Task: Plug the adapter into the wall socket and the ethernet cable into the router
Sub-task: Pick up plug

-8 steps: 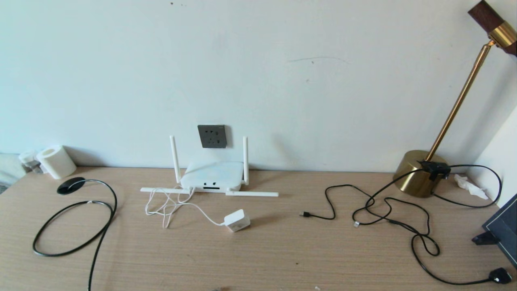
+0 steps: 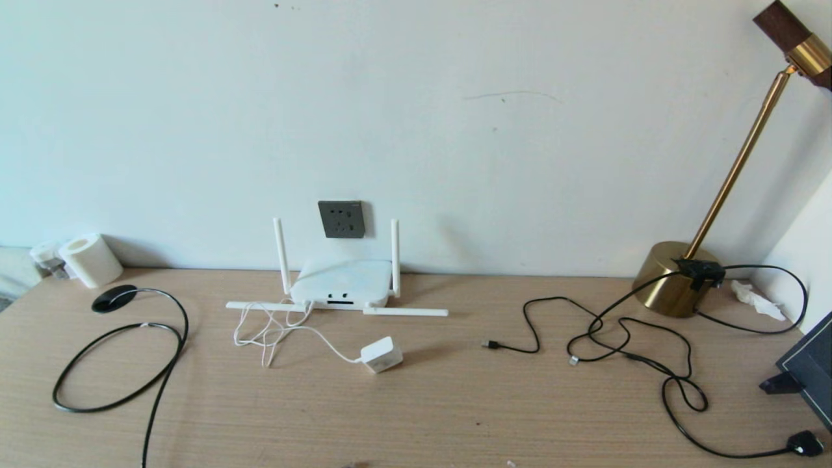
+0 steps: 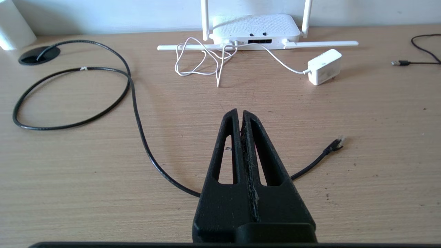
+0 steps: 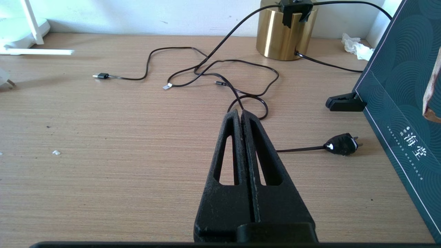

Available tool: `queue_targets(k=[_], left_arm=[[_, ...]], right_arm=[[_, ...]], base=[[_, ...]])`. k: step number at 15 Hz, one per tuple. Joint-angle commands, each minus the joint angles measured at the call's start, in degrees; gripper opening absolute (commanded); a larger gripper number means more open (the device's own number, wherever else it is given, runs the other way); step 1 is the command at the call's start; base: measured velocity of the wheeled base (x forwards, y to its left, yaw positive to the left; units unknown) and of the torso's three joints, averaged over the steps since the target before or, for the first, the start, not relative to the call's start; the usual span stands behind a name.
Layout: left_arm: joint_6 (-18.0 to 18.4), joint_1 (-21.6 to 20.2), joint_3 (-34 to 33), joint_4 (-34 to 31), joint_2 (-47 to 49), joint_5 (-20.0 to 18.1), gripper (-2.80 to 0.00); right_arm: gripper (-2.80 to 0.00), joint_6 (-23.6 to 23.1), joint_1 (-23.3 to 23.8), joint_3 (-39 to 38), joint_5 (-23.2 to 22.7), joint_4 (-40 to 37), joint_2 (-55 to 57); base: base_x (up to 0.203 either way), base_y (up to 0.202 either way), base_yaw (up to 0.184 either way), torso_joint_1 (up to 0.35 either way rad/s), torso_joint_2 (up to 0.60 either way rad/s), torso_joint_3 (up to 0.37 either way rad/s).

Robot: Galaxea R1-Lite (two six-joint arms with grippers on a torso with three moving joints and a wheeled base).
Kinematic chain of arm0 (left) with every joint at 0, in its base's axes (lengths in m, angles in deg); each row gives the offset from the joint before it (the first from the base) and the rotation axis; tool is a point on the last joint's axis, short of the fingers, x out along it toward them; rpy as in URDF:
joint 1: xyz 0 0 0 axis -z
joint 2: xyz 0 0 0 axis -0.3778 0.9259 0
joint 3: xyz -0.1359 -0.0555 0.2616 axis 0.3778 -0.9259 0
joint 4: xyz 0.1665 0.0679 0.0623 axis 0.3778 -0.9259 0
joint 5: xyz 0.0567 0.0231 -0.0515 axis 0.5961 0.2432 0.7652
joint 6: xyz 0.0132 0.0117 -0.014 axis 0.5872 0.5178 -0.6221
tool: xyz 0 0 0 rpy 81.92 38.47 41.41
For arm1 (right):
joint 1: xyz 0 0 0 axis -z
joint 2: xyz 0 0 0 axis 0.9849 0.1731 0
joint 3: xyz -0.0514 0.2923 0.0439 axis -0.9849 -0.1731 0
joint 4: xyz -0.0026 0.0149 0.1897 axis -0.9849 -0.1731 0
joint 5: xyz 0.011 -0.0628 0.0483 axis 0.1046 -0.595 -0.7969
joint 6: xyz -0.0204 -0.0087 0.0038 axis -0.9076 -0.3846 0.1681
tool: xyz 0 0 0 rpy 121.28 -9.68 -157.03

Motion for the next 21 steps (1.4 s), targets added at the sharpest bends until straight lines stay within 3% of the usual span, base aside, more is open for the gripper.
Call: queue_targets(k=[1, 3, 6, 8, 12, 14, 16, 19, 21], left_arm=[[0.84, 0.00, -0.02, 0.00, 0.00, -0.04, -2.80], [3.32, 0.00, -0.02, -0.26, 0.00, -0.44, -2.80], [3.48, 0.00, 0.56, 1.03, 0.00, -1.18, -2.80], [3.64, 0.00, 4.52, 0.92, 0.08, -3.23, -2.80], [4.65, 0.30, 14.49, -2.18, 9.52, -12.40, -2.80], [4.69, 2.07, 16.83, -2.40, 15.23, -24.00, -2.80], [4.44, 5.97, 19.16, -2.49, 20.81, -31.15, -2.80], [3.21, 14.73, 24.37, -2.36, 31.83, -34.58, -2.80], [2.02, 17.67, 28.56, -2.29, 40.73, -35.09, -2.80]], right_arm=[[-2.80, 0.01, -0.01, 0.00, 0.01, 0.02, 0.00], [-2.80, 0.01, -0.01, 0.00, 0.01, 0.02, 0.00], [-2.80, 0.09, -0.01, 0.00, 0.01, 0.02, 0.09], [-2.80, 0.09, -0.01, 0.00, -0.01, 0.02, 0.09], [-2.80, 0.09, -0.01, 0.00, -0.08, 0.02, 0.09], [-2.80, 0.05, -0.01, 0.00, -0.08, 0.02, 0.04], [-2.80, 0.09, -0.01, 0.00, -0.08, 0.02, 0.08], [-2.80, 0.05, -0.01, 0.00, -0.08, 0.02, 0.00], [-2.80, 0.09, -0.01, 0.00, 0.01, 0.02, 0.00]], base=[[0.000, 0.000, 0.000, 0.000, 0.00, 0.000], [0.000, 0.000, 0.000, 0.000, 0.00, 0.000], [0.000, 0.000, 0.000, 0.000, 0.00, 0.000], [0.000, 0.000, 0.000, 0.000, 0.00, 0.000], [0.000, 0.000, 0.000, 0.000, 0.00, 0.000], [0.000, 0.000, 0.000, 0.000, 0.00, 0.000], [0.000, 0.000, 0.000, 0.000, 0.00, 0.000], [0.000, 0.000, 0.000, 0.000, 0.00, 0.000], [0.000, 0.000, 0.000, 0.000, 0.00, 0.000]])
